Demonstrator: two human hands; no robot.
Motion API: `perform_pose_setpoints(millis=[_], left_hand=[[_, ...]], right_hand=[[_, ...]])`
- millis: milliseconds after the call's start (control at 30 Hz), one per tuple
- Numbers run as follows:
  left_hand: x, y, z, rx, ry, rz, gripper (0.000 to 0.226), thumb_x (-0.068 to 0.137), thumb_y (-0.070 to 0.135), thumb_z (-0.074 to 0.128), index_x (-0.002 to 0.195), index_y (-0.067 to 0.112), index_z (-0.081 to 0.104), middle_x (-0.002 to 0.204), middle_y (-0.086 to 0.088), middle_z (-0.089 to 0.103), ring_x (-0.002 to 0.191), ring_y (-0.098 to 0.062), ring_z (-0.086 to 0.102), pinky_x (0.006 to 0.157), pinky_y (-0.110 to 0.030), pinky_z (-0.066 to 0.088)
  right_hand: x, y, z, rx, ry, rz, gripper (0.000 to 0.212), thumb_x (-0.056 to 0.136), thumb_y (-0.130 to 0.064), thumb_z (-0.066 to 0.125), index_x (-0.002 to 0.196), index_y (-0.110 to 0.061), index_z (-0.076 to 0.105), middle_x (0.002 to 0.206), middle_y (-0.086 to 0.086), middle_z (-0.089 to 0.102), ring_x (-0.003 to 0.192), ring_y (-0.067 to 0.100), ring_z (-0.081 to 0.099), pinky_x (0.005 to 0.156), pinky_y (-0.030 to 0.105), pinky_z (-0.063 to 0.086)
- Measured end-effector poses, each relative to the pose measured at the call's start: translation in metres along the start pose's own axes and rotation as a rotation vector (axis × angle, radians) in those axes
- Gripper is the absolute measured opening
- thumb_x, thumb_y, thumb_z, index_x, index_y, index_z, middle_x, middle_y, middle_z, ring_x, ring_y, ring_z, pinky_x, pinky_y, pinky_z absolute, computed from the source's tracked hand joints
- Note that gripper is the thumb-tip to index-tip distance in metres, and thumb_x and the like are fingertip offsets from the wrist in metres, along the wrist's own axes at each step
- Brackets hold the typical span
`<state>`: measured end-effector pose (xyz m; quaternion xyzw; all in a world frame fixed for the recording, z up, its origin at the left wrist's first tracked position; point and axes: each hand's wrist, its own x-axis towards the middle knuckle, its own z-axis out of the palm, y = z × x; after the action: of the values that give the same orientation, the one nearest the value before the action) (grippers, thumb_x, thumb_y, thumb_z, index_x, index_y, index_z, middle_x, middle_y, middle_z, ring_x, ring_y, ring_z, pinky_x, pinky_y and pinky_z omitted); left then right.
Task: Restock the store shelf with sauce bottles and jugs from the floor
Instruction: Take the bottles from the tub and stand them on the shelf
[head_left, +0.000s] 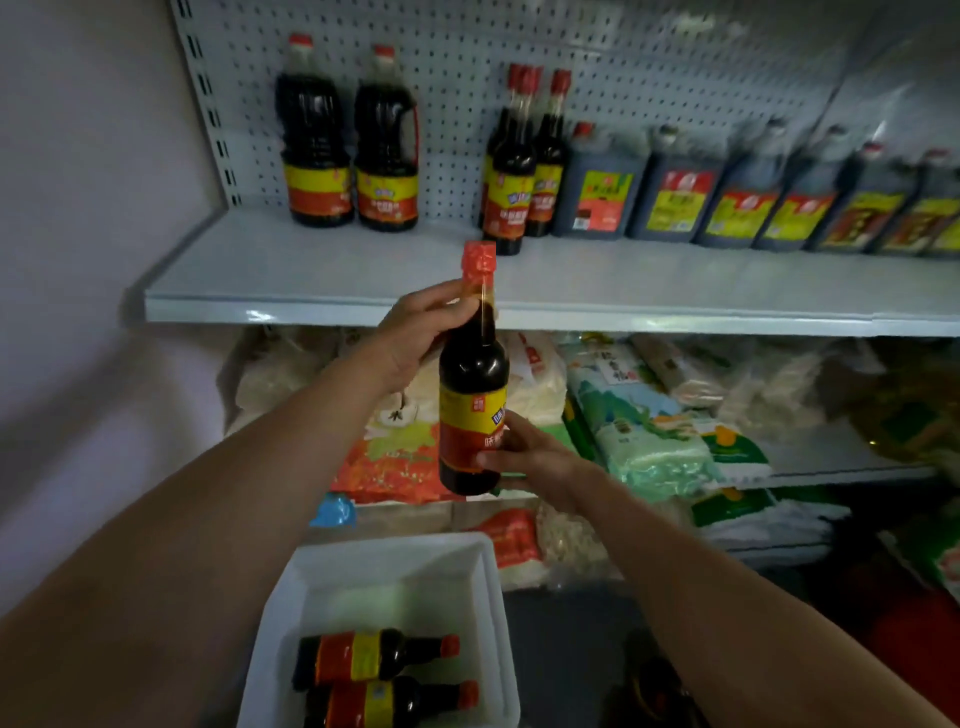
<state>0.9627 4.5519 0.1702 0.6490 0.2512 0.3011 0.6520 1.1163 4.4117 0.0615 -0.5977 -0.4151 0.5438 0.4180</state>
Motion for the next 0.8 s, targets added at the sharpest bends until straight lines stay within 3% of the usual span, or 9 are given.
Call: perform_pose_setpoints(millis=[67,133,233,333,400,567,667,800], left_hand=[[0.004,0.024,0.014,-0.003,-0.037,0.051,0.033,0.099,0.014,0.057,0.131,0.011,0.062,0.116,-0.011,0.073,0.11,-0.02,0.069,0.096,-0.029,0.051],[0.009,0.043,0.028,0.06,-0.08,0.089,0.032,0.098,0.019,0.059,0.129,0.016,0.063,0.117,-0.007,0.073,0.114,-0.018,0.067,0.104,-0.032,0.047],[0.024,0.066,0.044,0.203,-0.015,0.139,0.036,0.095,0.031,0.064,0.131,0.024,0.063,0.124,0.001,0.069,0.117,-0.013,0.063,0.109,-0.035,0.044],[0.039,0.083,0.055,0.417,0.043,0.157,0.05,0.091,0.045,0.066,0.136,0.028,0.054,0.127,0.006,0.063,0.117,-0.012,0.058,0.099,-0.034,0.048],[0.05,0.082,0.056,0.429,0.051,0.081,0.057,0.088,0.053,0.066,0.136,0.028,0.048,0.126,0.007,0.06,0.115,-0.014,0.056,0.093,-0.039,0.05],[0.088,0.068,0.067,0.439,0.034,0.077,0.065,0.083,0.044,0.076,0.138,0.034,0.044,0.128,0.004,0.061,0.116,-0.017,0.059,0.09,-0.046,0.056],[0.123,0.065,0.083,0.437,0.104,0.13,0.061,0.08,0.038,0.081,0.13,0.034,0.047,0.123,0.007,0.062,0.111,-0.017,0.061,0.087,-0.044,0.058],[0.171,0.058,0.096,0.53,0.195,0.159,0.065,0.081,0.034,0.081,0.136,0.022,0.048,0.117,0.007,0.06,0.103,-0.012,0.057,0.087,-0.035,0.052]], right_hand=[[-0.003,-0.015,-0.005,0.043,0.062,-0.048,0.063,0.084,-0.009,0.079,0.138,-0.028,0.054,0.129,-0.002,0.069,0.121,0.021,0.064,0.096,0.042,0.053],[-0.005,-0.027,-0.009,0.068,0.124,-0.095,0.064,0.076,-0.013,0.085,0.133,-0.023,0.058,0.125,0.0,0.071,0.119,0.023,0.065,0.095,0.047,0.055],[-0.006,-0.045,-0.015,0.131,0.212,-0.195,0.052,0.077,-0.009,0.084,0.124,-0.02,0.064,0.121,0.003,0.073,0.114,0.023,0.068,0.094,0.051,0.055],[-0.002,-0.07,-0.027,0.186,0.324,-0.292,0.043,0.081,-0.007,0.082,0.119,-0.019,0.068,0.115,0.003,0.075,0.107,0.023,0.071,0.09,0.048,0.059],[0.003,-0.09,-0.042,0.199,0.43,-0.355,0.042,0.078,-0.01,0.085,0.116,-0.019,0.07,0.106,0.002,0.078,0.1,0.021,0.074,0.091,0.049,0.06],[0.028,-0.132,-0.095,0.07,0.629,-0.449,0.04,0.072,-0.03,0.091,0.108,-0.031,0.073,0.095,-0.009,0.078,0.091,0.013,0.074,0.086,0.047,0.062],[0.052,-0.142,-0.125,-0.018,0.657,-0.474,0.038,0.07,-0.035,0.091,0.104,-0.035,0.073,0.093,-0.011,0.078,0.093,0.011,0.073,0.09,0.044,0.059],[0.091,-0.144,-0.158,-0.058,0.639,-0.461,0.036,0.072,-0.034,0.09,0.103,-0.036,0.072,0.095,-0.01,0.078,0.094,0.011,0.073,0.093,0.041,0.058]])
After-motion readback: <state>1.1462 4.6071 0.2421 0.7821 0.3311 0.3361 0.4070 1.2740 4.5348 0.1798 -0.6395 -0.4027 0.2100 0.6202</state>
